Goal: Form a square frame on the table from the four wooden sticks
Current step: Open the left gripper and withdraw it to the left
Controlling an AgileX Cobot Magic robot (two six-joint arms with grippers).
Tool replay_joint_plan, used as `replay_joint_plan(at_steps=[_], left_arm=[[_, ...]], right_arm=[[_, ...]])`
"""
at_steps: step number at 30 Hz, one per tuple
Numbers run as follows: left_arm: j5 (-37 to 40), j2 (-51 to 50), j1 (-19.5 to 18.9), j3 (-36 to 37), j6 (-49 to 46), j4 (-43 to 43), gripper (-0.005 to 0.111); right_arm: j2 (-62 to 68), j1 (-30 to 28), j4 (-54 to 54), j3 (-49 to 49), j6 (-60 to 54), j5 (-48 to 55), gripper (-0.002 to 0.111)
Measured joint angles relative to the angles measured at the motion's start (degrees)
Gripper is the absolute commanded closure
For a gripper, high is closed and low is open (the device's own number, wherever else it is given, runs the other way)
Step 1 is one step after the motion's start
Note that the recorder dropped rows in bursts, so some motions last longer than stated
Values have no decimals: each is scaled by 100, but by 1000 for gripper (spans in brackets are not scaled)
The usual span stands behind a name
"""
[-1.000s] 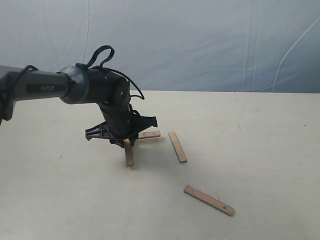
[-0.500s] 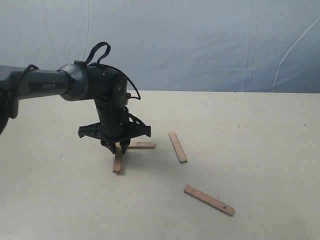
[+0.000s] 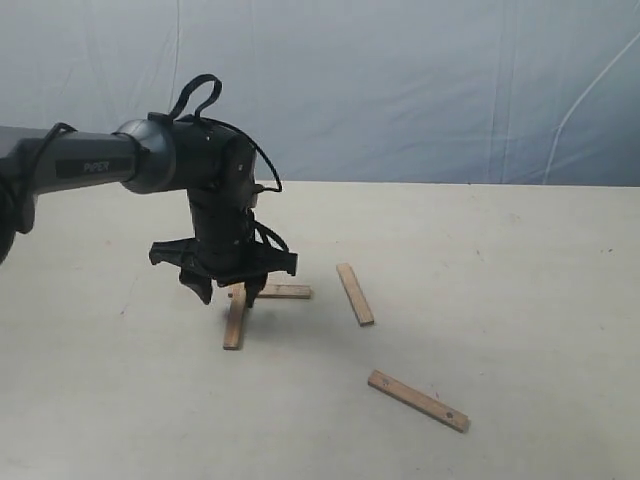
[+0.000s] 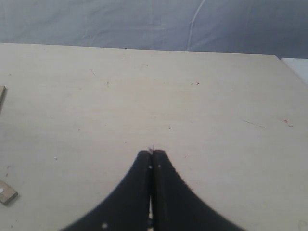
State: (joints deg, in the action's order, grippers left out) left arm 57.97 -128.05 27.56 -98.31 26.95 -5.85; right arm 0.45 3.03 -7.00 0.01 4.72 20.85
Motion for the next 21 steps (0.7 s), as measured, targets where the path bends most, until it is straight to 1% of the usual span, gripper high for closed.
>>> replay_joint_plan(at_steps=[2, 3, 5, 7, 10, 12, 14, 16, 19, 21], left_arm=[[244, 222, 0, -2, -61, -99, 104], [337, 330, 0, -12, -115, -143, 106], [522, 634, 0, -12, -243, -198, 107], [563, 946, -14, 137, -335, -209, 107], [439, 1486, -115, 594, -531, -130, 107], [226, 1928, -294, 1067, -651, -37, 107], [-67, 2424, -577, 1634, -836, 152, 107], [-415, 2906, -970, 2205, -1081, 502, 107], [-1121, 3666, -1588, 3245, -1461, 989, 107], [-1599, 4226, -1898, 3871, -1584, 1082, 107]], right_arm=[[0, 0, 0, 0, 0, 0, 109], [0, 0, 0, 0, 0, 0, 109], [0, 0, 0, 0, 0, 0, 109], [0, 0, 0, 0, 0, 0, 109], [0, 0, 0, 0, 0, 0, 109], [0, 0, 0, 0, 0, 0, 109], [0, 0, 0, 0, 0, 0, 109], [0, 0, 0, 0, 0, 0, 109], [0, 0, 0, 0, 0, 0, 109], [0, 0, 0, 0, 0, 0, 109]])
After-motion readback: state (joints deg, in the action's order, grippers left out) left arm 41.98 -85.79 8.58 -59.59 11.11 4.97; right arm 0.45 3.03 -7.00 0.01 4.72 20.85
